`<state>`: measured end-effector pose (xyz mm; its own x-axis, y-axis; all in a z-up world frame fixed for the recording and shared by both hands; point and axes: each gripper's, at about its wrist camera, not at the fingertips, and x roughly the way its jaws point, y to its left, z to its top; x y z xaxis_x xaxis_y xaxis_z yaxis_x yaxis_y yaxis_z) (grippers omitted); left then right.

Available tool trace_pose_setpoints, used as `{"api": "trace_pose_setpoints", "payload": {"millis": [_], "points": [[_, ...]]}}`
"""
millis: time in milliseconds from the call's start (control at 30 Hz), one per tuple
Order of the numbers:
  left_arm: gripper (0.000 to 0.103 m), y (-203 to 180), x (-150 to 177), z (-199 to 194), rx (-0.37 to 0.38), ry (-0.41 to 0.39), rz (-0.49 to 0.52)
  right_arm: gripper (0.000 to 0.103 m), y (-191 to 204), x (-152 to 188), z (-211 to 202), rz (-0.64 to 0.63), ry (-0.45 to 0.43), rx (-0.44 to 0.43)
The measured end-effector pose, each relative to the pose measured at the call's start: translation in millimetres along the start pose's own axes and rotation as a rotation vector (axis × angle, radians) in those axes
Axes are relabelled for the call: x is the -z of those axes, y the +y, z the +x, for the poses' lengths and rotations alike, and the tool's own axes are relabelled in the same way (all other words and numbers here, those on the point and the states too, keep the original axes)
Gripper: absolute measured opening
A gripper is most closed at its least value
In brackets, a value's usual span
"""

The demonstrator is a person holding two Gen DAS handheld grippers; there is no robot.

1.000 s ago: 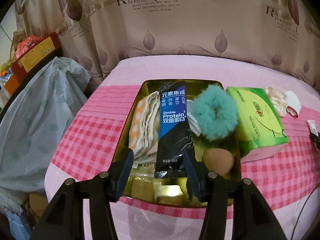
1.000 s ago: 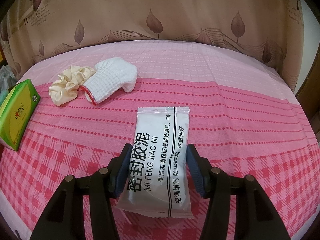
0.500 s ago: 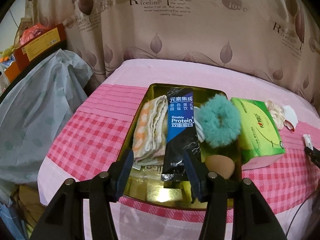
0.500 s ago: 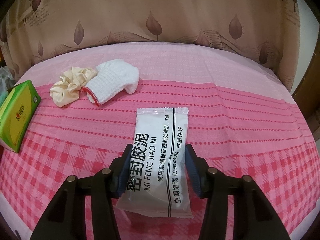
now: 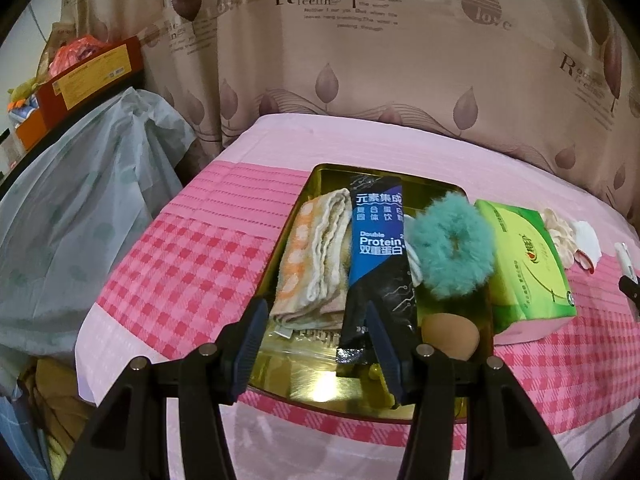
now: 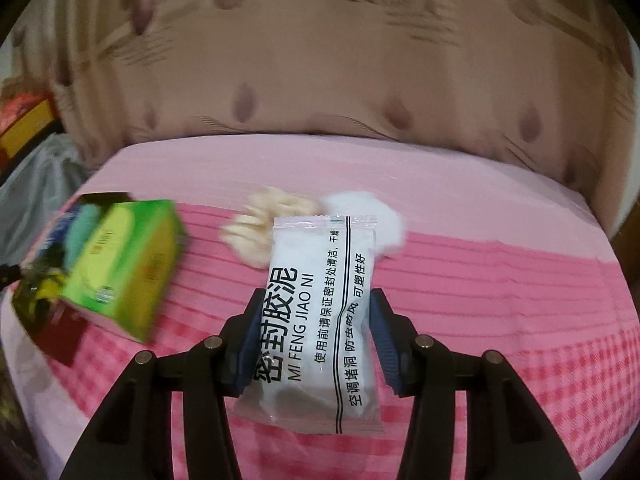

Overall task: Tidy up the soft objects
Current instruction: 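Carry the white sealant packet into the gold tin and open the right tool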

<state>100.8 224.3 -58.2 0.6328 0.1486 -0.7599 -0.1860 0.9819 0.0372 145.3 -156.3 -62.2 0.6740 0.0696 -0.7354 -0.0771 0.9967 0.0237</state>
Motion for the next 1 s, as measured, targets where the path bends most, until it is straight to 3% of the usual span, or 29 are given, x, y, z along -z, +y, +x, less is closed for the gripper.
{"api": "trace_pose_setpoints", "payload": {"millis": [433, 667, 1000], "points": [[0.053, 31.7, -5.1, -2.8, -0.041, -0.023, -0.131, 0.046, 160.0, -25.8, -5.7, -0.21, -0.022, -0.226], [0.053, 45.7, -5.5, -5.1, -0.085, -0.034, -0.194, 0.046, 231.5, -26.0, 6.8, -0.291, -0.002, -0.305], [0.053, 56.4, -6.4, -6.6, -0.097, -0.046, -0.242, 0.046, 277.2, -28.8, 40.9, -0.327, 0.037, -0.316]]}}
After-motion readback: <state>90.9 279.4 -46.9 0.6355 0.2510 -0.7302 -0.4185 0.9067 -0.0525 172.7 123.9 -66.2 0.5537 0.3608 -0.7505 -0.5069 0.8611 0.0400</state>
